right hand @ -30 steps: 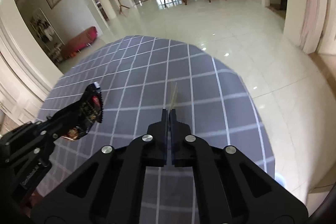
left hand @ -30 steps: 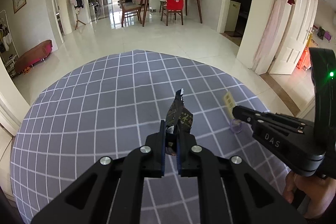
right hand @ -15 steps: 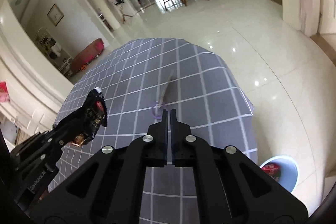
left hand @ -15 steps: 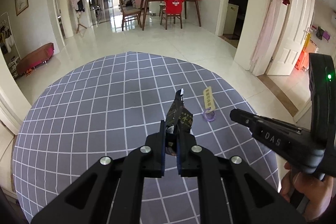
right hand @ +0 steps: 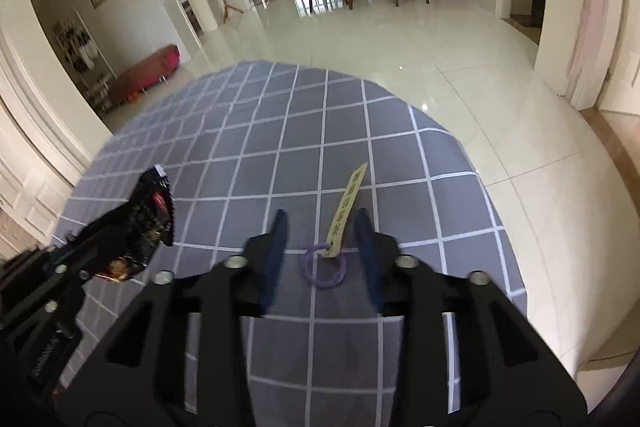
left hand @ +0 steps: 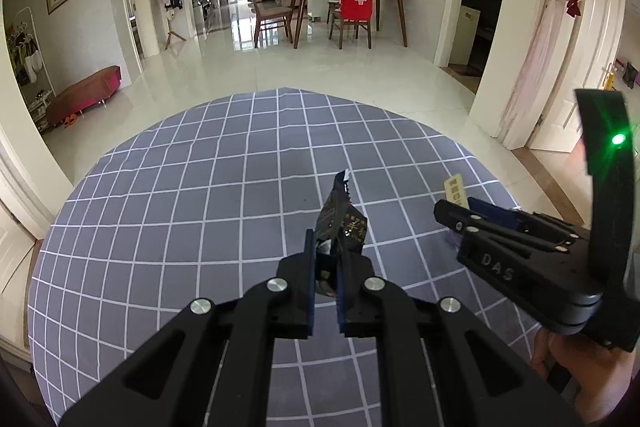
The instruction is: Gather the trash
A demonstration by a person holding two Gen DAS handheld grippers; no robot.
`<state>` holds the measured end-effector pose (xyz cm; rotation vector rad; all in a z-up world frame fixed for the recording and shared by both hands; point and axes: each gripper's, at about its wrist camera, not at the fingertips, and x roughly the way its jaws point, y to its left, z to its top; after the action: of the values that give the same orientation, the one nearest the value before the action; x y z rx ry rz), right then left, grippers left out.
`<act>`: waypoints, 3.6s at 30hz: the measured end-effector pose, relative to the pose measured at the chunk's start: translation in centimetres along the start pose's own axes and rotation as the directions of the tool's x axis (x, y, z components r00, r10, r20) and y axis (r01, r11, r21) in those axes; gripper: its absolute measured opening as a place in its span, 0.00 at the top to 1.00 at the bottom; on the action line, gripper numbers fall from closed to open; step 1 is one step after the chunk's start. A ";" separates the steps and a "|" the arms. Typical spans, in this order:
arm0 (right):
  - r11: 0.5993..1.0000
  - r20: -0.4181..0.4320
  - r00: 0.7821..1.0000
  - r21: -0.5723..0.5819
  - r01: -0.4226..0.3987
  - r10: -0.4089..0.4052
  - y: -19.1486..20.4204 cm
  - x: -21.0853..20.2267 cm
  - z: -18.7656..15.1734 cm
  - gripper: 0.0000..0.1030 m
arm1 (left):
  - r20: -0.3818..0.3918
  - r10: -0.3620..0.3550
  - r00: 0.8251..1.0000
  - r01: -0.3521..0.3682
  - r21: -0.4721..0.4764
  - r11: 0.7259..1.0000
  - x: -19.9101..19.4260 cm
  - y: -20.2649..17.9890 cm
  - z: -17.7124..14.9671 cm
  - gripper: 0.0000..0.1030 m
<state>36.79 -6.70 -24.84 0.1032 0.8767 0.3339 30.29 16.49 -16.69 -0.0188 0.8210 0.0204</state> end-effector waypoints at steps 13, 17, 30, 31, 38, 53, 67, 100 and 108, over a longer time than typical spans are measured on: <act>0.987 0.073 0.987 0.066 -0.149 0.144 -3.7 -6.4 -3.4 0.99 | 0.011 -0.073 0.997 0.073 0.047 0.996 -2.6 -4.8 -0.9 0.92; 0.979 0.139 0.979 0.121 -0.167 0.149 -6.8 -11.3 -6.0 0.99 | 0.015 -0.139 0.990 0.137 0.087 0.987 -4.3 -8.4 -1.6 0.92; 0.940 0.124 0.991 0.341 0.009 -0.055 -19.7 -19.0 -17.2 0.99 | -0.133 -0.327 0.936 0.353 0.317 0.880 -5.2 -26.0 -9.2 0.92; 0.935 0.118 0.991 0.355 0.014 -0.060 -20.3 -19.0 -17.7 0.99 | -0.151 -0.327 0.933 0.360 0.334 0.871 -4.7 -27.2 -9.9 0.92; 0.886 0.079 0.993 0.462 0.040 -0.085 -24.8 -16.9 -20.4 0.42 | -0.235 -0.300 0.925 0.371 0.374 0.850 -1.7 -31.2 -12.8 0.92; 0.846 0.103 0.975 0.520 0.116 -0.197 -28.0 -19.5 -23.7 0.37 | -0.321 -0.281 0.904 0.398 0.398 0.827 0.4 -34.0 -15.2 0.92; 0.803 0.253 0.938 0.594 0.042 -0.236 -28.0 -26.1 -25.2 0.37 | -0.192 -0.300 0.934 0.355 0.414 0.839 -3.4 -34.9 -13.5 0.27; 0.993 0.555 0.825 0.096 0.062 -0.105 -5.8 -43.4 -27.3 0.15 | 0.371 -0.075 0.926 0.007 0.182 0.983 -33.9 -18.4 -17.0 0.10; 0.995 0.596 0.797 0.072 0.069 -0.098 -4.5 -45.9 -29.7 0.14 | 0.439 -0.071 0.896 -0.009 0.177 0.984 -37.4 -18.8 -18.6 0.10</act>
<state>-12.12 -27.43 -11.02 0.2011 0.2519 0.1764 -8.30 -3.16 -1.82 0.1350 0.3601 -0.0761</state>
